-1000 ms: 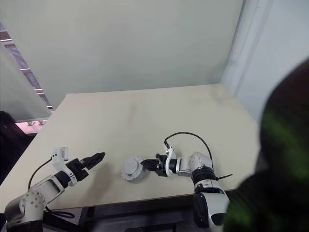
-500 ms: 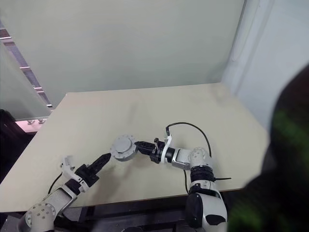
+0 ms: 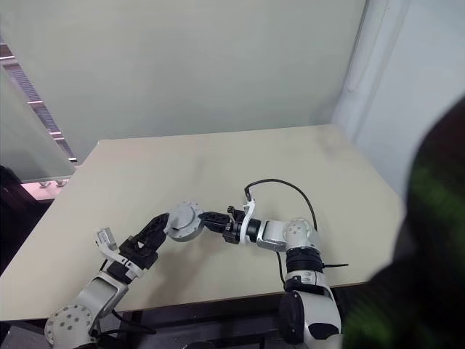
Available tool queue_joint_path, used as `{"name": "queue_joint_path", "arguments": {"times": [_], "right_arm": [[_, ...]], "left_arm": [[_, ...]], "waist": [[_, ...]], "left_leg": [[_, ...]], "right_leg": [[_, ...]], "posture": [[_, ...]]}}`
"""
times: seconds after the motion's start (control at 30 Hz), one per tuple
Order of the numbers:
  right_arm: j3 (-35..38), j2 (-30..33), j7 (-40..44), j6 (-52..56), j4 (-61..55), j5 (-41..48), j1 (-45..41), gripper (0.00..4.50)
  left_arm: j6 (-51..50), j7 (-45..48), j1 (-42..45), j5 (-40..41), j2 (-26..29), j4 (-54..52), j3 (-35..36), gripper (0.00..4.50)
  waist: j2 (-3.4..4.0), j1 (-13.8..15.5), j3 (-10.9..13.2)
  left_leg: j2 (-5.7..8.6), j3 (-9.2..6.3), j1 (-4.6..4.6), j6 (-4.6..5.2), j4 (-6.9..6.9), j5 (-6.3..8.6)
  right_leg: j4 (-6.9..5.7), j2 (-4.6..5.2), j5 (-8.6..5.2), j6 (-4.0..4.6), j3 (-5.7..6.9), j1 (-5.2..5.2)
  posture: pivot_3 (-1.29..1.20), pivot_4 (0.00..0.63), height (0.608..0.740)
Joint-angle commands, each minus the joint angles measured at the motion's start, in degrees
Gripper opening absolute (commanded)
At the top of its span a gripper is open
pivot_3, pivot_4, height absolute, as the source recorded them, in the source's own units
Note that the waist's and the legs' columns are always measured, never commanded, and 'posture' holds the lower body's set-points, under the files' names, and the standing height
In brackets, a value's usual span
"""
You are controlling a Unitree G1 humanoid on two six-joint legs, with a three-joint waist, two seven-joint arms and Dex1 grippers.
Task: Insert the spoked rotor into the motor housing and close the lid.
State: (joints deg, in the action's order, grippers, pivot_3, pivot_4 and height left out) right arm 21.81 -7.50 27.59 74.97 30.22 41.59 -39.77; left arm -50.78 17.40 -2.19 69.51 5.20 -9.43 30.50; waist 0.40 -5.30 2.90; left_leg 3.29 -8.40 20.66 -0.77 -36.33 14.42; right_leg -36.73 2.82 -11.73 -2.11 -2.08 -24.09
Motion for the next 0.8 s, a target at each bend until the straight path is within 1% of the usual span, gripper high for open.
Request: {"name": "queue_joint_path", "arguments": {"times": [0.03, 0.37, 0.57, 0.67, 0.77, 0.8], "right_arm": [[0.3, -2.58, 0.94, -0.4, -1.32, 3.46, -1.16, 1.2], [0.1, -3.73, 0.36, 0.5, -2.09, 4.56, -1.04, 1.2], [0.2, -3.92, -0.65, 1.13, -2.94, 5.84, -0.99, 1.2], [0.19, -3.79, -1.06, 1.2, -3.19, 6.16, -0.88, 1.2], [0.17, -3.63, -1.51, 1.16, -3.23, 6.23, -0.68, 1.2], [0.16, -3.58, -1.71, 1.11, -3.14, 6.2, -0.64, 1.2]], "left_arm": [[0.98, -0.48, 0.07, 3.05, 1.1, -2.41, -0.01, 4.5], [0.85, -0.88, 1.79, 2.74, -0.13, 1.36, -5.72, 4.5], [1.17, -0.45, 2.51, 3.79, -0.65, 4.39, -6.59, 4.5], [1.64, -0.6, 2.57, 4.87, -0.9, 5.48, -5.83, 3.87], [2.31, -0.86, 2.67, 6.45, -1.19, 6.21, -4.88, 2.81], [2.55, -1.01, 2.74, 7.08, -1.32, 6.44, -4.59, 2.54]], "waist": [[0.0, 0.0, 0.0], [0.0, 0.1, 0.0], [0.0, 0.07, 0.0], [0.0, 0.09, 0.0], [0.0, 0.1, 0.0], [0.0, 0.09, 0.0]], "left_leg": [[0.0, 0.0, 0.0, 0.0, -0.02, 0.0], [0.06, -0.04, -0.01, 0.01, -0.23, 0.0], [0.04, -0.05, -0.02, 0.01, -0.23, 0.0], [0.05, -0.06, -0.02, 0.01, -0.24, 0.0], [0.05, -0.05, -0.01, 0.02, -0.24, 0.0], [0.05, -0.06, 0.0, 0.02, -0.25, 0.0]], "right_leg": [[0.0, 0.0, 0.0, 0.0, 0.0, 0.0], [0.0, -0.02, 0.01, 0.01, -0.01, 0.16], [-0.03, -0.04, 0.01, 0.01, -0.01, 0.16], [-0.03, -0.04, 0.01, 0.01, -0.01, 0.16], [-0.03, -0.04, 0.01, 0.01, -0.02, 0.16], [-0.03, -0.04, 0.01, 0.01, -0.02, 0.16]], "posture": [[0.0, 0.0, 0.74], [0.0, 0.0, 0.74], [0.0, 0.0, 0.74], [0.0, 0.0, 0.74], [0.0, 0.0, 0.74], [0.0, 0.0, 0.74]]}}
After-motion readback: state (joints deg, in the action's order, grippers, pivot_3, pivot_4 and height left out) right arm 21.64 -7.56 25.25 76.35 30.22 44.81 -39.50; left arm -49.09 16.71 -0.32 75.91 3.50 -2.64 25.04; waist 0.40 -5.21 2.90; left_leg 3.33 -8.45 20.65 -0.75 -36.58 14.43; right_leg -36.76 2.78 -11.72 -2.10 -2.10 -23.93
